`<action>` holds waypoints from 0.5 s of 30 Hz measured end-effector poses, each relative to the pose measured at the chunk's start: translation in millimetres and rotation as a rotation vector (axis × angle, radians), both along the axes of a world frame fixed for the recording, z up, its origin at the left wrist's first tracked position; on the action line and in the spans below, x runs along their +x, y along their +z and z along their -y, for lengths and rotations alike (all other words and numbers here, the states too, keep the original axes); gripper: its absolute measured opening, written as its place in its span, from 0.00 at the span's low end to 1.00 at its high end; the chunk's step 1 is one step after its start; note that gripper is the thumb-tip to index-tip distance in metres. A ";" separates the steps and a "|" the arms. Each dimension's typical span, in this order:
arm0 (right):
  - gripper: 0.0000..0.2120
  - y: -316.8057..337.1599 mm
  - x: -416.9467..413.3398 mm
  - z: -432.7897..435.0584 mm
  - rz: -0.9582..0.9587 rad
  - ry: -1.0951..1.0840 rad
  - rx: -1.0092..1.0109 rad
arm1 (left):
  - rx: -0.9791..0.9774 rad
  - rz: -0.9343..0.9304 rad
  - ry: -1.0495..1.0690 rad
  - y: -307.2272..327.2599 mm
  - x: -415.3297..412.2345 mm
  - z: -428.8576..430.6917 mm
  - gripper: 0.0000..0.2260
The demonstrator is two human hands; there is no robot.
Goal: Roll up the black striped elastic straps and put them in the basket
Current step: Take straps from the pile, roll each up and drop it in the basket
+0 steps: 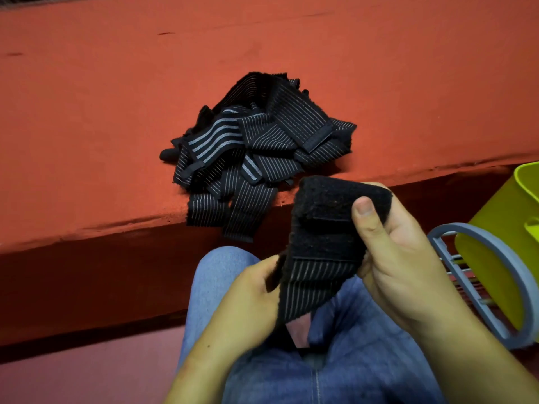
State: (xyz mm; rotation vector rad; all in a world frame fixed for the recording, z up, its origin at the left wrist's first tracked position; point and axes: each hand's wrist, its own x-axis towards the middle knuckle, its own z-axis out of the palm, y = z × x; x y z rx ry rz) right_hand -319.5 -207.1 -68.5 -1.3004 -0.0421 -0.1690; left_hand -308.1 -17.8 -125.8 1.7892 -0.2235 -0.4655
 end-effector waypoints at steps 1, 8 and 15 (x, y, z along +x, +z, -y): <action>0.24 -0.3 -0.1 0.4 -0.001 -0.004 0.001 | -0.004 0.004 0.021 -1.2 0.5 0.1 0.04; 0.26 -2.6 0.0 -1.3 -0.009 -0.033 0.016 | 0.063 0.063 0.095 -10.1 7.6 -2.8 0.10; 0.16 0.7 -1.0 0.7 0.004 -0.031 0.036 | 0.063 -0.004 0.077 -23.4 9.5 -8.8 0.03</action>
